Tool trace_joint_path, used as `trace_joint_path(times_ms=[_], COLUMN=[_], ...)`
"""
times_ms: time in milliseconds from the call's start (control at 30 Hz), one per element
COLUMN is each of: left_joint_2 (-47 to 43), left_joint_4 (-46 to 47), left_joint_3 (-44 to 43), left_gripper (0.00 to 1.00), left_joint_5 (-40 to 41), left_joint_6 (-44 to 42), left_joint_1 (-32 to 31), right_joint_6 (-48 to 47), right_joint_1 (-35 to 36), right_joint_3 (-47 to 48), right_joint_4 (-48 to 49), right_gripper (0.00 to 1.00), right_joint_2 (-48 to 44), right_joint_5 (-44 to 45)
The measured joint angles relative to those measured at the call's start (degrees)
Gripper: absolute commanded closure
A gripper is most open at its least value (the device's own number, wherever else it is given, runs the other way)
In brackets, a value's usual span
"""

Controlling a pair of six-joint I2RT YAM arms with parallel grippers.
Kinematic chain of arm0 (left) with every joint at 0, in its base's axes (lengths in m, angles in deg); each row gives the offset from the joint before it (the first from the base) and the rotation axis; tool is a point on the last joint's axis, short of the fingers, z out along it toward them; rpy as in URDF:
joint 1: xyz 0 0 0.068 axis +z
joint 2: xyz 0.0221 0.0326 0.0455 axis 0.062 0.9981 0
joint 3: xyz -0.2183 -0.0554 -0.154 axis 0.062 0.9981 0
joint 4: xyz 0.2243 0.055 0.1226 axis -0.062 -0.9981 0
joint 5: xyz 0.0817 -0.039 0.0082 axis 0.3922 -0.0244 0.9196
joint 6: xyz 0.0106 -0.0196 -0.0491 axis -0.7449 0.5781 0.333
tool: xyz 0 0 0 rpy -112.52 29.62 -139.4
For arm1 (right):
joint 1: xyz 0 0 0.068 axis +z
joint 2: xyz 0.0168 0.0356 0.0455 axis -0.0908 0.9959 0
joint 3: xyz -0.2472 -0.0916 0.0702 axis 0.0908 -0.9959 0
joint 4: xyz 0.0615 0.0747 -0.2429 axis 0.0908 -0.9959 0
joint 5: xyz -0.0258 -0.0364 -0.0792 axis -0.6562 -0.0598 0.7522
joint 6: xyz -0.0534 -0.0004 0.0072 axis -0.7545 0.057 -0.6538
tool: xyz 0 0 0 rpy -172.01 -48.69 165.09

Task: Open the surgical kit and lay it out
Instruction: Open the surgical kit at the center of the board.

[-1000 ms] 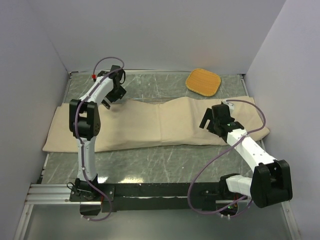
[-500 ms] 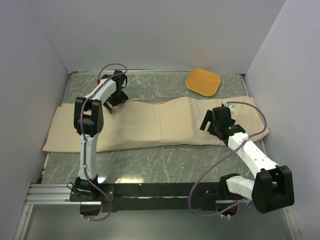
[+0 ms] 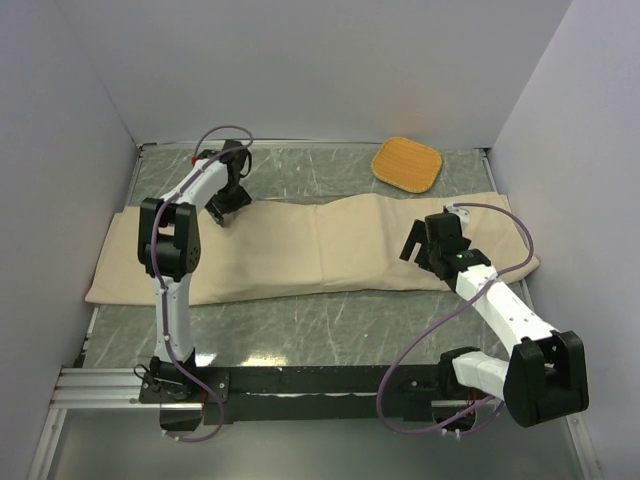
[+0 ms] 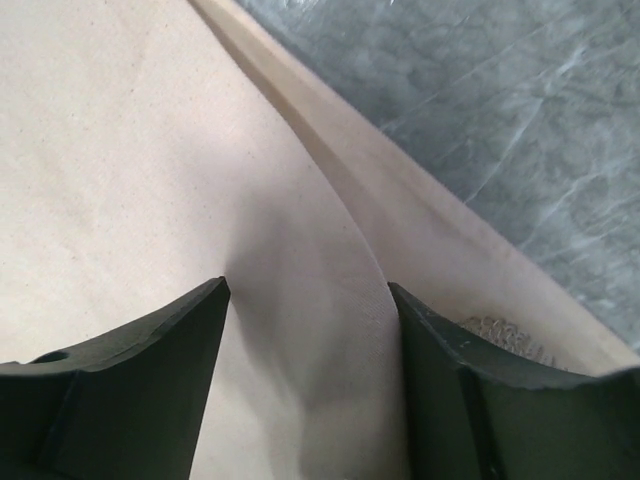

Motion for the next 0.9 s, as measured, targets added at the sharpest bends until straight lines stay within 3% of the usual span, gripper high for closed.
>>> trace_joint_path(times_ms=[467, 733, 900], left_joint_2=[-5.8, -9.0, -9.2], left_joint_4=[0.8, 2.0, 2.8], left_joint_3=[5.9, 8.6, 10.2], left_gripper=[0.47, 0.74, 0.81], left_joint_5=[-0.7, -0.8, -0.7], left_joint_6=[-2.1, -3.4, -4.4], left_joint_1=[0.0, -0.1, -0.2], right_joint_6=[0.1, 0.3, 0.7], right_joint_1=[0.0, 0.0, 0.0], right_joint_3=[0.8, 4.9, 9.7], right_joint_4=[0.1, 0.8, 2.1], right_gripper=[0.00, 0.00, 0.00], right_joint_2=[1.1, 4.1, 8.4], right_joint_5=[0.2, 0.5, 1.9])
